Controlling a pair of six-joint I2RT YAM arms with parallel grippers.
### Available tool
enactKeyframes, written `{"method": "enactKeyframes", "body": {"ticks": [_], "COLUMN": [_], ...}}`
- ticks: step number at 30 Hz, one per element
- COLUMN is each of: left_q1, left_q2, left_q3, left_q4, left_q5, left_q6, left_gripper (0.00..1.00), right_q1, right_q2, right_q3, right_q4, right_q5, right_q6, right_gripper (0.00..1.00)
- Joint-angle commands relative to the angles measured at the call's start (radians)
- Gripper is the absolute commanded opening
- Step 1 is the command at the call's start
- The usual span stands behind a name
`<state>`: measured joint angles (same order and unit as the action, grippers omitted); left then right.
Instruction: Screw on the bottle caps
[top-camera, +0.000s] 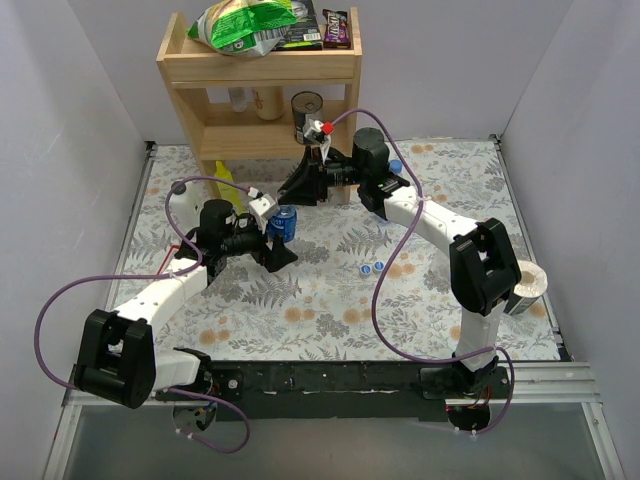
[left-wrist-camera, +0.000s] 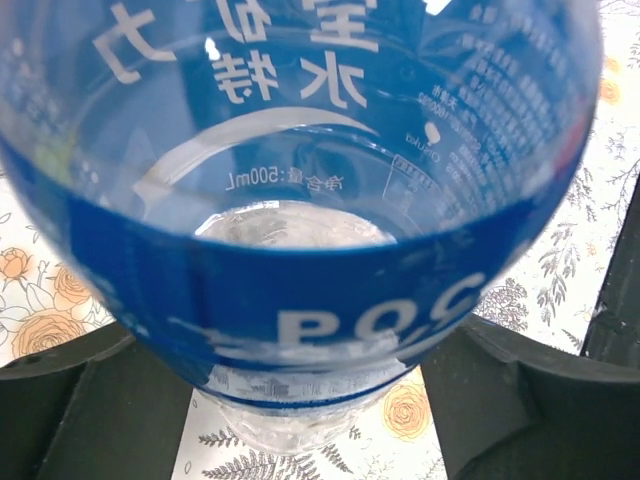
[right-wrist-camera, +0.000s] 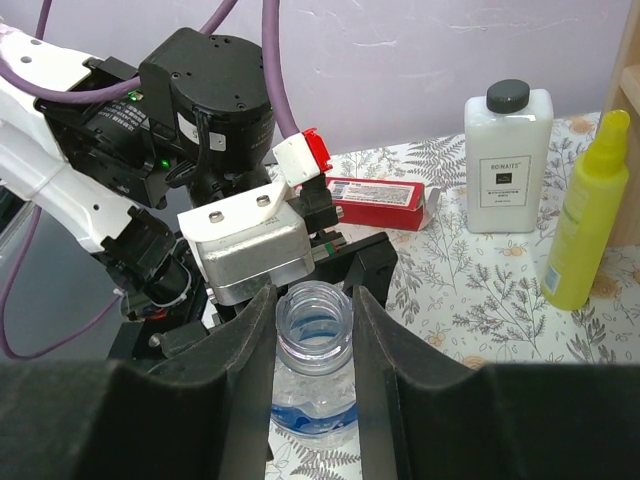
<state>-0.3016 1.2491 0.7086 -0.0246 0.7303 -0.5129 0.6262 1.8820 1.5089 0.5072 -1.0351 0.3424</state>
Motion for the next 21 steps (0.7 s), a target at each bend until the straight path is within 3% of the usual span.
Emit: {"method": "enactKeyframes", "body": {"ticks": [1,4,9,11,14,16,18,21], "left_q1": [-0.004,-0.004,-0.002,-0.004,-0.004,-0.002,-0.004,-0.002], "left_q2": [-0.016,-0.02,-0.033,-0.043,-0.056,-0.063,-0.06,-0.057], "left_q3": [0.022,0.023,0.028,0.026,0.019,0.017,0.031,0.042], "left_q4": [-0.012,-0.017,-0.021,-0.018,-0.018,-0.023,-0.064,-0.1], "left_q5": [0.035,0.034,0.057,0.07,0.083,0.096,0.118,0.11], "left_q6": [0.014,0.016,0.025,0.027,0.034,0.048,0.077,0.12], "left_gripper": [0.75,0.69,0.45,0.4,0.23,0.2,0.19,0.06], "right_q1": [0.0,-0.003,-0.013,-0.019,-0.036,-0.055,-0.08,-0.16], "right_q2": [-0.06,-0.064,-0.072,-0.075,-0.089,-0.101,-0.115,-0.13], "right_q3": [0.005,0.007,0.03,0.054,0.077,0.102,0.161,0.229], "right_q4": [0.048,0.033,-0.025,-0.085,-0.154,-0.192,-0.232,-0.425], "right_q5": [-0.011,0.0,-0.006,-0.011,-0.029,-0.052,-0.085,-0.112], "right_q6": [0.004,-0.005,-0.051,-0.095,-0.14,-0.144,-0.146,-0.259], "right_gripper": [0.18,0.18,0.24,0.36,0.5,0.62,0.65,0.66]}}
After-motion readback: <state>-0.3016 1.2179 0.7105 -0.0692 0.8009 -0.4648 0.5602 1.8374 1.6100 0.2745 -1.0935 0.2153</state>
